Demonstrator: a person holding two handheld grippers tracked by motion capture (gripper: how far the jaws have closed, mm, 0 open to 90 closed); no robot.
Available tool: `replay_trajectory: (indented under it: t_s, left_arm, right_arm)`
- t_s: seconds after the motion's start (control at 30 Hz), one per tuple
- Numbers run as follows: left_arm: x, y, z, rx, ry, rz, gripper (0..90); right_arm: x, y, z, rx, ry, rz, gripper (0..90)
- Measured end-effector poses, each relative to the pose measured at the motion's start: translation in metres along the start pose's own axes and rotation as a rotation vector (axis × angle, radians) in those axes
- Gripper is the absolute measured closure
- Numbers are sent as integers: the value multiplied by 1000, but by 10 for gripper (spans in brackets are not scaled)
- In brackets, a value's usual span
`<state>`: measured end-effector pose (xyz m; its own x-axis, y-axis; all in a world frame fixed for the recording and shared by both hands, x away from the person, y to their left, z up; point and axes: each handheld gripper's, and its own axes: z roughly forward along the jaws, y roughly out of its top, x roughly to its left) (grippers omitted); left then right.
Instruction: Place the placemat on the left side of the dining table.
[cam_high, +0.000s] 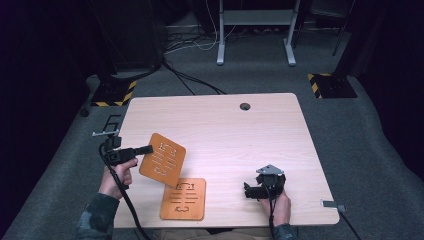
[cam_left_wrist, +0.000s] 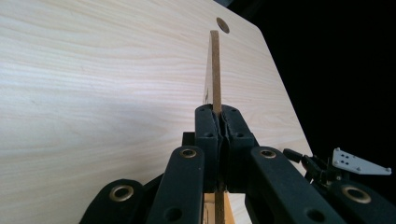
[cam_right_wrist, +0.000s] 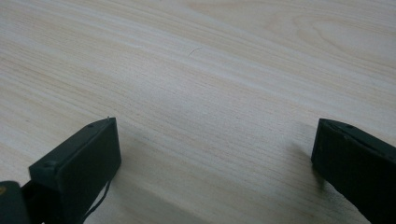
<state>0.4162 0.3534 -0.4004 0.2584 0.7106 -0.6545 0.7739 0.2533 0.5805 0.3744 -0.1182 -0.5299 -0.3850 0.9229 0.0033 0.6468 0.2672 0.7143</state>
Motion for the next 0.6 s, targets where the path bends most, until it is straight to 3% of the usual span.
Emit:
replay_trajectory:
  t_s: [0.6]
  left_arm:
    - [13, 26, -8, -56, 64, -30, 869]
  right_arm:
    - [0, 0, 0, -2, 0, -5, 4]
